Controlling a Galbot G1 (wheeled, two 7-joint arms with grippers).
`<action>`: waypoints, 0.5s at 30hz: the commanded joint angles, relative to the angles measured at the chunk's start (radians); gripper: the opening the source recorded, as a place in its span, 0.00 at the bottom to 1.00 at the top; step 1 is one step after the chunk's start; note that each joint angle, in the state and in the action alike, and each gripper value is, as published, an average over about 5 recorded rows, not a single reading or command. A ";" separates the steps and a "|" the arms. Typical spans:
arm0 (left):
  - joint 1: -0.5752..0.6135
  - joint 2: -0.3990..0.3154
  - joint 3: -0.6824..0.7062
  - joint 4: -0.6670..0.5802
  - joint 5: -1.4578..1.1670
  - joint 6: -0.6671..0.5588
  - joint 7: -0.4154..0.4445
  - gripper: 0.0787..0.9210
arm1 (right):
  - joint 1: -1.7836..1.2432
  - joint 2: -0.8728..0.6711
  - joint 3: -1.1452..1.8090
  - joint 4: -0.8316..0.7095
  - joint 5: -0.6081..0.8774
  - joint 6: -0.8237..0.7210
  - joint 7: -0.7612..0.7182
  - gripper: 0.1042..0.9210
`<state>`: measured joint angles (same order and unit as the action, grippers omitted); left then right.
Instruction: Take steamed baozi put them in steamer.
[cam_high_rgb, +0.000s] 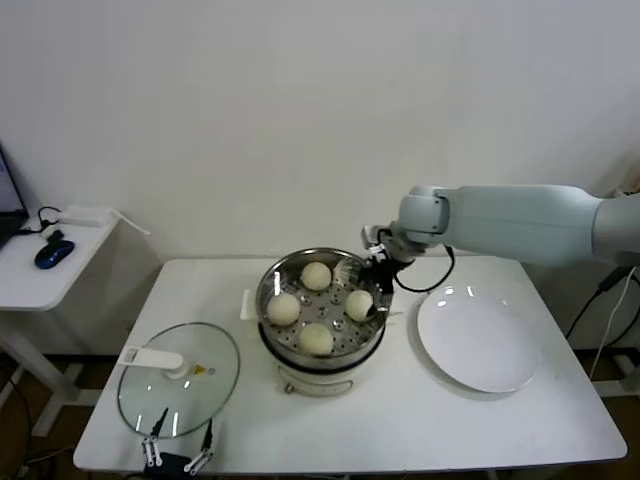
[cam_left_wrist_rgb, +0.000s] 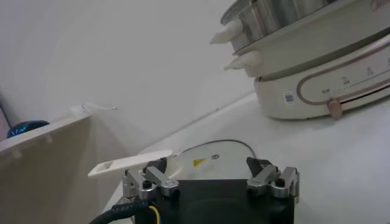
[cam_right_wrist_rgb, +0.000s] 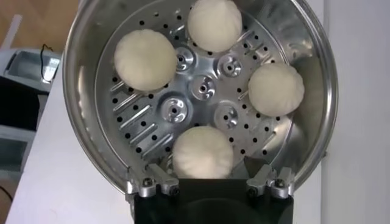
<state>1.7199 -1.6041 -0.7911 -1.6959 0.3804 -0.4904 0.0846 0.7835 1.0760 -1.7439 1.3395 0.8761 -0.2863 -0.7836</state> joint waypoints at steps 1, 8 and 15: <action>0.004 0.001 0.002 -0.014 0.004 0.004 0.000 0.88 | 0.157 -0.130 -0.010 0.123 0.119 -0.032 0.128 0.88; -0.004 0.001 0.010 -0.019 0.004 0.013 -0.001 0.88 | -0.027 -0.409 0.306 0.297 0.182 -0.242 0.611 0.88; -0.005 -0.002 0.026 -0.034 0.015 0.022 0.000 0.88 | -0.692 -0.691 0.925 0.475 0.018 -0.230 0.788 0.88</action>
<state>1.7144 -1.6045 -0.7751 -1.7192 0.3868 -0.4739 0.0840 0.7423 0.7855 -1.5227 1.5562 0.9829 -0.4282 -0.3981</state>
